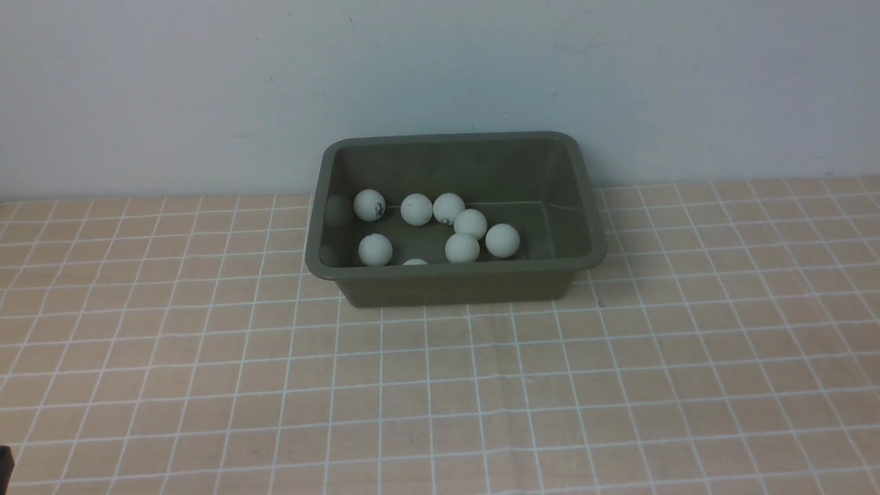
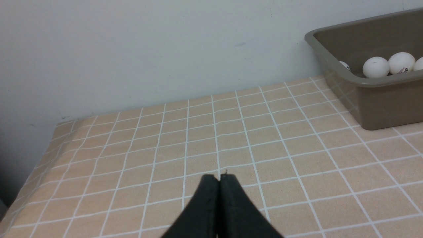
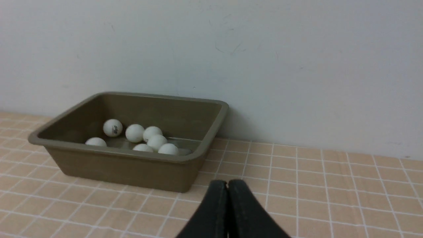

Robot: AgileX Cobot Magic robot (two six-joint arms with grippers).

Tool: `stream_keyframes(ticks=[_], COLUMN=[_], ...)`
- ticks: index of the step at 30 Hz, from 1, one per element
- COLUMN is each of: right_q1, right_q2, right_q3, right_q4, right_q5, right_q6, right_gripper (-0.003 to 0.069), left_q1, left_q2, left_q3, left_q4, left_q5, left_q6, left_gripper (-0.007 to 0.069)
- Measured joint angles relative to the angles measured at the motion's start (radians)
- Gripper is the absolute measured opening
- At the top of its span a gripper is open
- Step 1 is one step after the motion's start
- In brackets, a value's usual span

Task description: Put the table tennis balls into the box on the light coffee tablecloth.

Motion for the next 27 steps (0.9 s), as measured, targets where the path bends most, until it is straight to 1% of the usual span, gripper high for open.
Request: stream_keyframes(ticks=[1, 4, 8, 10, 15, 19, 22, 27], right_q1=[0.0, 0.0, 0.0, 0.0, 0.0, 0.0, 0.0, 0.0], right_q2=[0.0, 0.0, -0.008, -0.032, -0.104, -0.11, -0.11, -0.11], right_q3=[0.002, 0.057, 0.184, 0.254, 0.283, 0.283, 0.284, 0.285], right_q4=[0.0, -0.091, -0.157, -0.153, -0.087, -0.065, -0.064, -0.07], right_q5=[0.0, -0.031, -0.15, -0.248, -0.396, -0.407, -0.372, -0.26], right_q6=[0.0, -0.059, -0.083, -0.083, -0.089, -0.092, -0.091, -0.091], right_gripper=[-0.0018, -0.0018, -0.0018, -0.0018, -0.0018, -0.0018, -0.0018, -0.0018], left_q1=[0.0, 0.0, 0.0, 0.0, 0.0, 0.0, 0.0, 0.0], left_q2=[0.0, 0.0, 0.0, 0.0, 0.0, 0.0, 0.0, 0.0], left_q3=[0.0, 0.0, 0.0, 0.0, 0.001, 0.001, 0.001, 0.001], left_q4=[0.0, 0.0, 0.0, 0.0, 0.0, 0.0, 0.0, 0.0], left_q5=[0.0, 0.0, 0.0, 0.0, 0.0, 0.0, 0.0, 0.0], left_q6=[0.0, 0.0, 0.0, 0.0, 0.0, 0.006, 0.0, 0.0], left_gripper=[-0.0069, -0.0069, -0.0069, -0.0069, -0.0069, -0.0069, -0.0069, -0.0069])
